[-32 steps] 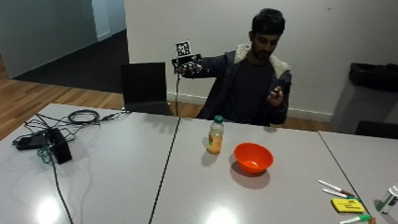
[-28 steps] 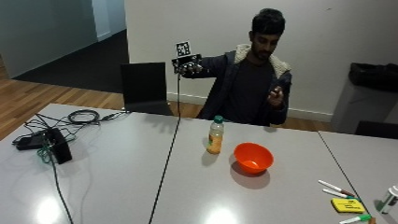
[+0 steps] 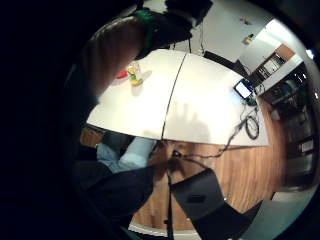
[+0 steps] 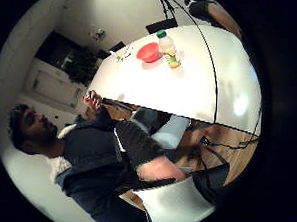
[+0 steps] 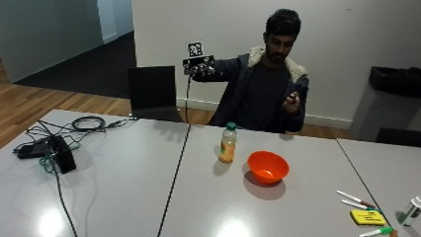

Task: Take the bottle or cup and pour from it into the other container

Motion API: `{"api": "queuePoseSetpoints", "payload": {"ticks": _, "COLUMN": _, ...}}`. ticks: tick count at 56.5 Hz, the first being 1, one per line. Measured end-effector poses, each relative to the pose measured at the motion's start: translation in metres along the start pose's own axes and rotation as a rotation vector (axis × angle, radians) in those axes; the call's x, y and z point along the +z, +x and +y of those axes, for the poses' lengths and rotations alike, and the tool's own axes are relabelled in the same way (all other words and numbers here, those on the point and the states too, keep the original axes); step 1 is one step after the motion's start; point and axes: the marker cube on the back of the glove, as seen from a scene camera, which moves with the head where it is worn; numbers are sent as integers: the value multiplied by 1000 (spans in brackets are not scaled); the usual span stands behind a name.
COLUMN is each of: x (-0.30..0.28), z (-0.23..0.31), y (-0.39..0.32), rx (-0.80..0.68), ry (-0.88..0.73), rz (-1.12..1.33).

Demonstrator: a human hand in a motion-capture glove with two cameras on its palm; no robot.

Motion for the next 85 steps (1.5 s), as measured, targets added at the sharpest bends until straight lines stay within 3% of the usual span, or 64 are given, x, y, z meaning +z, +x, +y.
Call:
{"api": "queuePoseSetpoints", "payload": {"ticks": 11, "x": -20, "z": -9, "y": -9, "rx": 25, "ry": 103, "rz": 12}}
{"api": "queuePoseSetpoints", "payload": {"ticks": 16, "x": -14, "z": -13, "y": -1, "rx": -140, "ry": -5, "rz": 17}}
{"api": "queuePoseSetpoints", "payload": {"ticks": 30, "x": 66, "z": -62, "y": 13, "rx": -181, "ry": 44, "rz": -105}}
{"api": "queuePoseSetpoints", "payload": {"ticks": 42, "x": 137, "z": -153, "y": 3, "rx": 163, "ry": 215, "rz": -287}}
{"api": "queuePoseSetpoints", "payload": {"ticks": 45, "x": 150, "z": -171, "y": 5, "rx": 144, "ry": 214, "rz": -328}}
{"api": "queuePoseSetpoints", "payload": {"ticks": 49, "x": 173, "z": -192, "y": 11, "rx": -51, "ry": 217, "rz": -375}}
{"api": "queuePoseSetpoints", "payload": {"ticks": 56, "x": 197, "z": -233, "y": -5, "rx": 225, "ry": 155, "rz": -495}}
{"api": "queuePoseSetpoints", "payload": {"ticks": 85, "x": 273, "z": -305, "y": -59, "rx": 269, "ry": 254, "rz": -927}}
